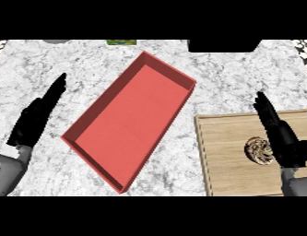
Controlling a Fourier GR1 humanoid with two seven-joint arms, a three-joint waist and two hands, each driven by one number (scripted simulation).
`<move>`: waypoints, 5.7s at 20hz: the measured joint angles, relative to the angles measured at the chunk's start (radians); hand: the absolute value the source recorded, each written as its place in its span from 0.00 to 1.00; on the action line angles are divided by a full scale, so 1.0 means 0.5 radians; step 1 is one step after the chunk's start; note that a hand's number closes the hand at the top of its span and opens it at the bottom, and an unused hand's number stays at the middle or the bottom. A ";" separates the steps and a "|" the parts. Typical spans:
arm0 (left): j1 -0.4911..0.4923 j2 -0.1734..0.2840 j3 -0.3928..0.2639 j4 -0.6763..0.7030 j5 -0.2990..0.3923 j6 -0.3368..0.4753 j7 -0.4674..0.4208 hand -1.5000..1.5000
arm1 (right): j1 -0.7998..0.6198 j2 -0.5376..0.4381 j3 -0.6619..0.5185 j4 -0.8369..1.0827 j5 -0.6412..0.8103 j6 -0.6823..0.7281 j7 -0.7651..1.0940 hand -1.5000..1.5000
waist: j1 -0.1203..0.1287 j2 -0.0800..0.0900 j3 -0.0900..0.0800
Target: Pick the cupcake from the tray and place it in the cardboard box
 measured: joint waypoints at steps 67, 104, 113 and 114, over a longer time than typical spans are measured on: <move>0.076 -0.470 -0.023 -0.182 -0.115 -0.265 -0.086 0.50 | 0.131 0.721 0.062 -0.768 2.706 0.163 2.655 0.00 | 0.010 -0.051 0.002; 0.157 -0.695 0.189 -0.223 -0.362 -0.477 -0.046 0.50 | 0.078 0.660 -0.127 -0.270 2.694 0.097 2.376 1.00 | 0.019 -0.078 -0.025; 0.061 -0.755 0.077 -0.201 -0.369 -0.557 -0.041 0.50 | -0.207 0.528 0.962 -0.406 2.703 0.440 1.184 1.00 | 0.298 -0.055 -0.006; 0.055 -0.756 0.082 -0.201 -0.367 -0.556 -0.036 0.50 | -0.232 0.502 1.066 -0.442 2.697 0.439 1.043 1.00 | 0.287 -0.057 -0.003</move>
